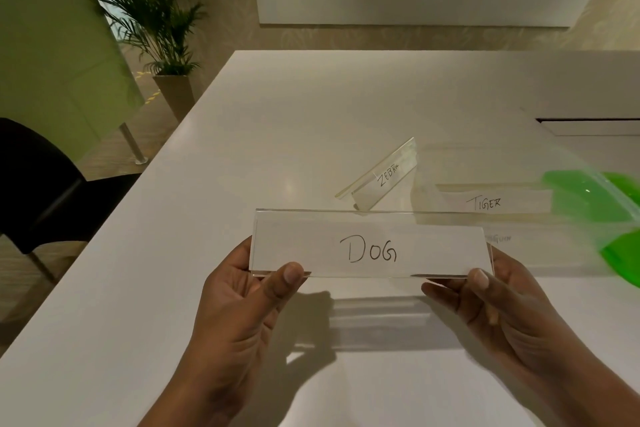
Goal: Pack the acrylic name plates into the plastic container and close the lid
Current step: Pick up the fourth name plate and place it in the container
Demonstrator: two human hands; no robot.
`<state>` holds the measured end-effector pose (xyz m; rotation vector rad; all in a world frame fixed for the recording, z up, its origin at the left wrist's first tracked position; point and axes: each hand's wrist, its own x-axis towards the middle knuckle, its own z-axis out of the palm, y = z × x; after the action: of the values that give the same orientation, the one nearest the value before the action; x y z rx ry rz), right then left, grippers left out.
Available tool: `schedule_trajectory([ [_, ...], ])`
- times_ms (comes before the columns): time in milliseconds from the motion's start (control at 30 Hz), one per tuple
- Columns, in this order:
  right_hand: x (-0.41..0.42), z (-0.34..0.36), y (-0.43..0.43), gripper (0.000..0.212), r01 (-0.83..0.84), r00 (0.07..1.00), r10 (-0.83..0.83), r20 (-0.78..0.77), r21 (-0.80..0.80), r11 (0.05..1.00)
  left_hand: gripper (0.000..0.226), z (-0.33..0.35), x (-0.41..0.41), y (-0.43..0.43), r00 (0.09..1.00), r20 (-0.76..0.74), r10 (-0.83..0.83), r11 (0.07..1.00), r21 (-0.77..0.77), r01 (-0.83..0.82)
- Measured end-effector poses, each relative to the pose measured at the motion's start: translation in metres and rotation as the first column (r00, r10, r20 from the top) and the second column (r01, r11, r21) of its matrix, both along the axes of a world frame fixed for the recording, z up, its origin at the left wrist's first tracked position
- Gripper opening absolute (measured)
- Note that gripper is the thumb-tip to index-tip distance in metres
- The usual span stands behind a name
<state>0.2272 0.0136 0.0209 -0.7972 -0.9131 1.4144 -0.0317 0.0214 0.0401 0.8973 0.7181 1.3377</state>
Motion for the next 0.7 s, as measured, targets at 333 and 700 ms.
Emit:
schedule_trajectory([
  [333, 0.003, 0.004, -0.001, 0.063, -0.009, 0.998, 0.007, 0.058, 0.030, 1.000, 0.059, 0.000, 0.000, 0.002, 1.000, -0.003, -0.001, 1.000, 0.014, 0.001],
  [700, 0.024, 0.041, 0.005, 0.044, 0.059, 0.913, -0.134, 0.386, 0.200, 0.978, 0.066, 0.006, -0.003, 0.009, 0.997, -0.083, -0.001, 0.999, 0.044, 0.005],
])
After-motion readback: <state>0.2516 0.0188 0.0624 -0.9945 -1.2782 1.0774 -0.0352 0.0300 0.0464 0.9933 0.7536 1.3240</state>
